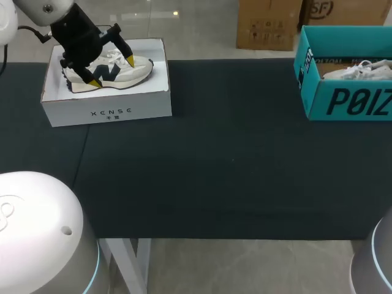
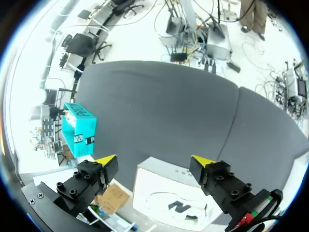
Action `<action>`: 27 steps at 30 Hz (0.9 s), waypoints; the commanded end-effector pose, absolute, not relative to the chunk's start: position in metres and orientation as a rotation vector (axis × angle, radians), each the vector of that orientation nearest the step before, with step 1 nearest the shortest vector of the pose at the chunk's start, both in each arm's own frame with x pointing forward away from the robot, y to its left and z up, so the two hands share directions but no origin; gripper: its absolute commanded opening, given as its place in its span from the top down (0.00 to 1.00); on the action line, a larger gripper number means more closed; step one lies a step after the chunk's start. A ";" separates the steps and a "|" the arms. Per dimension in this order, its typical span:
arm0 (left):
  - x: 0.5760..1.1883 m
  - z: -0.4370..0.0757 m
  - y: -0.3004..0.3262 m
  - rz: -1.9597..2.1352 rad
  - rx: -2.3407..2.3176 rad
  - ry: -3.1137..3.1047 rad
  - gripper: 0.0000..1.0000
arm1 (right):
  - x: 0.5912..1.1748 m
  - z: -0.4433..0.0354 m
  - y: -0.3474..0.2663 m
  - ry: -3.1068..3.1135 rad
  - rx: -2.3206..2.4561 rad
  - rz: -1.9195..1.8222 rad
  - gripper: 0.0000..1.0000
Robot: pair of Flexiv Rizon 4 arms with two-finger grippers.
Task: Take the shoe out of the shoebox, open the shoe tongue, remove and reinsert the insole, then place the shoe into the shoebox
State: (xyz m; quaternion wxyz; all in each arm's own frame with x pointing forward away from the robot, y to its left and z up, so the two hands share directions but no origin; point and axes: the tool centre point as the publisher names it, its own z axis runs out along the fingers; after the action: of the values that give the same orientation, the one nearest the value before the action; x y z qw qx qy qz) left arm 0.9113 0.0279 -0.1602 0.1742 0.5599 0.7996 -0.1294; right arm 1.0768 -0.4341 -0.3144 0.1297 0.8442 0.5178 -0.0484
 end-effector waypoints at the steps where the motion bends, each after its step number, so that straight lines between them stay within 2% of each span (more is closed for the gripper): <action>1: 0.912 -0.160 0.028 -0.364 1.590 2.269 0.00 | 1.072 -0.330 -0.436 1.507 2.424 -0.122 1.00; 17: 0.912 -0.160 0.028 -0.364 1.590 2.269 0.00 | 1.069 -0.355 -0.437 1.506 2.475 -0.126 1.00; 19: 0.912 -0.160 0.028 -0.364 1.590 2.269 0.00 | 1.069 -0.351 -0.437 1.499 2.480 -0.127 0.58; 20: 0.912 -0.160 0.028 -0.364 1.590 2.269 0.00 | 1.069 -0.348 -0.436 1.497 2.481 -0.126 0.31; 21: 0.912 -0.160 0.028 -0.364 1.590 2.269 0.00 | 1.070 -0.346 -0.436 1.490 2.482 -0.124 0.00; 27: 0.912 -0.160 0.028 -0.364 1.590 2.269 0.00 | 1.073 -0.319 -0.432 1.485 2.491 -0.085 0.00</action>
State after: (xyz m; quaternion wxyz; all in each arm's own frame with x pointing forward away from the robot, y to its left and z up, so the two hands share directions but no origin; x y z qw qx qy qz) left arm 0.9113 0.0279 -0.1602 0.1742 0.5599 0.7997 -0.1294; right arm 1.0753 -0.4326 -0.3340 0.1212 0.8523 0.5080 -0.0281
